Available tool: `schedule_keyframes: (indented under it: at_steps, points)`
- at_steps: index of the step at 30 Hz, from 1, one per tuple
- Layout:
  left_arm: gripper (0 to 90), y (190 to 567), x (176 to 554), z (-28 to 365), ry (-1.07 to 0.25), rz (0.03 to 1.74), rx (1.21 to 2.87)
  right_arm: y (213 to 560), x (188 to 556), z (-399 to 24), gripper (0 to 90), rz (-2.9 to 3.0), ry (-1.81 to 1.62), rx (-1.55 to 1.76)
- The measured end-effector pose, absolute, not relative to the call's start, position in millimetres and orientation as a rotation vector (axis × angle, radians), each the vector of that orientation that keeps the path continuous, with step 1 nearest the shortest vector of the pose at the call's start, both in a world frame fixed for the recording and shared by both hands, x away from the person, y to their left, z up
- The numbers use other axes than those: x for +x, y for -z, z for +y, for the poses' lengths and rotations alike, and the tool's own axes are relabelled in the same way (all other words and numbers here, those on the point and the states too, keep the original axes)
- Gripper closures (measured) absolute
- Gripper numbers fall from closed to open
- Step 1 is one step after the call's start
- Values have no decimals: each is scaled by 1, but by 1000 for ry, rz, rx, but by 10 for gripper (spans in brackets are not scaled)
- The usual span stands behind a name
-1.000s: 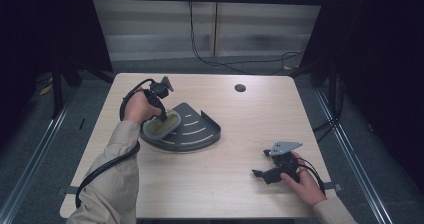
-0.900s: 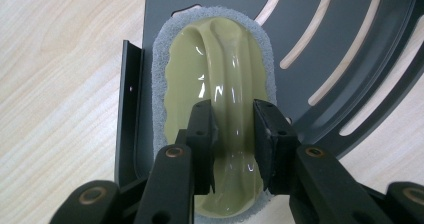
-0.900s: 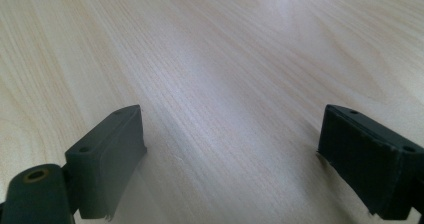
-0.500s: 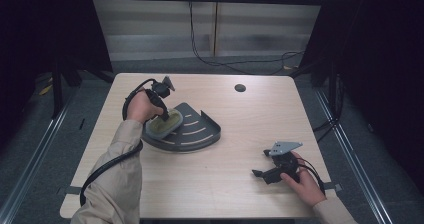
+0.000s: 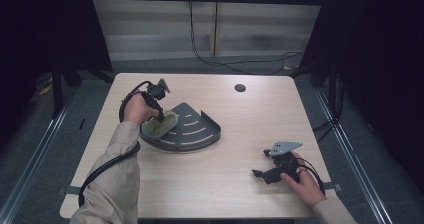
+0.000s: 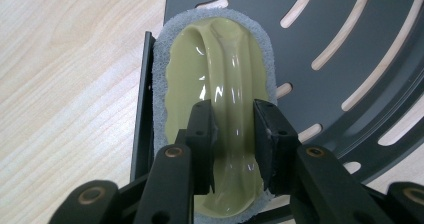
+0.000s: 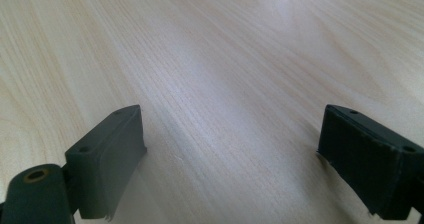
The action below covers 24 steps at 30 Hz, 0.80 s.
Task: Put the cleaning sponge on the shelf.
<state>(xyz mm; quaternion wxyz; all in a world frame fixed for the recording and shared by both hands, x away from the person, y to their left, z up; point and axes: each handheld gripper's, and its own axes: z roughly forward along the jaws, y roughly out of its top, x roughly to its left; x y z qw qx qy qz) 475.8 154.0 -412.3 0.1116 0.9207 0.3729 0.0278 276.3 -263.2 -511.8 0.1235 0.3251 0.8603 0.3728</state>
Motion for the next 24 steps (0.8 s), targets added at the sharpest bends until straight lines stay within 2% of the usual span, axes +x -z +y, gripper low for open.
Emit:
schedule_keyframes:
  at_steps: [24]
  points:
    - [701,422,475,163,-82,1168,2707,512,276,-263,106,2509,-1087,946]
